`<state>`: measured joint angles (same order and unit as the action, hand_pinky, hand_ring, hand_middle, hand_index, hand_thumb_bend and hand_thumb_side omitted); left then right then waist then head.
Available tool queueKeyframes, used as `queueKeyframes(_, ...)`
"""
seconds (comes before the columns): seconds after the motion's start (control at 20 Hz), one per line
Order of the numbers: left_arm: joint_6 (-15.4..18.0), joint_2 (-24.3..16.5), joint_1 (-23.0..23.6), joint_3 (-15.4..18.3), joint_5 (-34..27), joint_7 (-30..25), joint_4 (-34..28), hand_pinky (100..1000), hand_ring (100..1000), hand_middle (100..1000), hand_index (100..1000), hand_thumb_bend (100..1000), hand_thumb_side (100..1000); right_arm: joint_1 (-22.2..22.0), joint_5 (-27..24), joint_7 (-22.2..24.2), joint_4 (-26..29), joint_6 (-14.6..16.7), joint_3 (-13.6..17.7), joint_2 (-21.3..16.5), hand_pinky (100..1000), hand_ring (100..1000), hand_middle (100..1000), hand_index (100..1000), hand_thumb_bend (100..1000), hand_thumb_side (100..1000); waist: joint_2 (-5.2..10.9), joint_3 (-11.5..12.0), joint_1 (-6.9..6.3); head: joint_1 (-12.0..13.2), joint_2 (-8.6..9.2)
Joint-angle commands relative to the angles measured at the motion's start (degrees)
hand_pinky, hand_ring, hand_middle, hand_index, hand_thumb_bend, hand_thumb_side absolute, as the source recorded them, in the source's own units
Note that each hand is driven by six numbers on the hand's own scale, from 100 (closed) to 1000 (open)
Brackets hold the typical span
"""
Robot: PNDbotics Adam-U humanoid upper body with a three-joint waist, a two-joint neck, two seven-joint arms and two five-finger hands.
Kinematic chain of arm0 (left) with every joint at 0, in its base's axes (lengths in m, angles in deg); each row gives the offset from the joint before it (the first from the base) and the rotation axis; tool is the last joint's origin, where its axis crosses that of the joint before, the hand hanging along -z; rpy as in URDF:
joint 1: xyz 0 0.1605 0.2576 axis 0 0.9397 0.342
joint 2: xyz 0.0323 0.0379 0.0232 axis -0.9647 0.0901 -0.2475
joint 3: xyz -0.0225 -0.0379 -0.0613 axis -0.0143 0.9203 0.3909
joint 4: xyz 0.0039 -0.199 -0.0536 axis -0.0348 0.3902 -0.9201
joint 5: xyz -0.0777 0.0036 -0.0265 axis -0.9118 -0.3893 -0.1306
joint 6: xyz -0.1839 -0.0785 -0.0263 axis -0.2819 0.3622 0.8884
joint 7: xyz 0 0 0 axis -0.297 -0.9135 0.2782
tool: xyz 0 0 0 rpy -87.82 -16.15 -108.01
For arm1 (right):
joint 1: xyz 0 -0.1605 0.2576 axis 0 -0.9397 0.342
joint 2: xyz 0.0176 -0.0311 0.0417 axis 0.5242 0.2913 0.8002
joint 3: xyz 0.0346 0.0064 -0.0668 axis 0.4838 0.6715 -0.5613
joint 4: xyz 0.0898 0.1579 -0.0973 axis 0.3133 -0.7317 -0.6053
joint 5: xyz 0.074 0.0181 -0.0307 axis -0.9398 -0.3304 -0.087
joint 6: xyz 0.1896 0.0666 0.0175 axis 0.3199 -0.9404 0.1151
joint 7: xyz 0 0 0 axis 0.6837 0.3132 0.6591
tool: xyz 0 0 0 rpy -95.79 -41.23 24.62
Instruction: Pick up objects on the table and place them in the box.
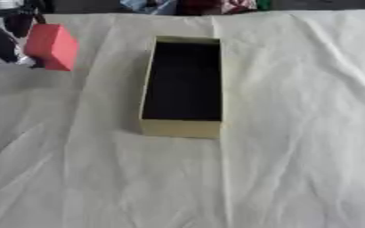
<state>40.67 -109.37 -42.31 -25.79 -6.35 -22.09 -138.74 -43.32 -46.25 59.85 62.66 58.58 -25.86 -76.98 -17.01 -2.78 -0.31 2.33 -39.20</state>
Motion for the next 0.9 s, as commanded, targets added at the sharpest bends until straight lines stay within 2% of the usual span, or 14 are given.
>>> queueKeyframes(0.05,0.0,1.9,-3.8,0.4,0.4,0.7,-0.6,562,483,364,389,319,159,0.5,-0.5,0.0,0.8,-0.1,0.7,-1.8,865,832,811,831,100,438,2.25,-0.2,-0.86,-0.1,-0.05)
queueKeyframes(0.4,-1.0,10.2,-9.3,-0.6,1.4,2.6,0.1,552,477,361,392,288,158,1.1,-1.0,0.4,0.8,-0.2,0.5,-1.7,865,831,811,830,100,437,2.73,-0.7,-1.20,0.3,0.03)
queueKeyframes(0.65,-2.1,15.1,-10.8,-2.4,2.4,3.5,0.6,550,478,365,398,284,160,1.8,-1.4,0.7,0.8,-0.2,0.2,-1.7,864,831,811,830,100,437,2.81,-1.3,-1.34,0.6,0.06)
queueKeyframes(0.9,-2.7,18.3,-10.8,-3.4,3.4,4.2,2.3,543,477,366,400,277,162,2.3,-1.7,0.8,0.8,-0.1,0.1,-1.6,864,831,811,830,100,437,2.69,-1.5,-1.41,0.8,0.20)
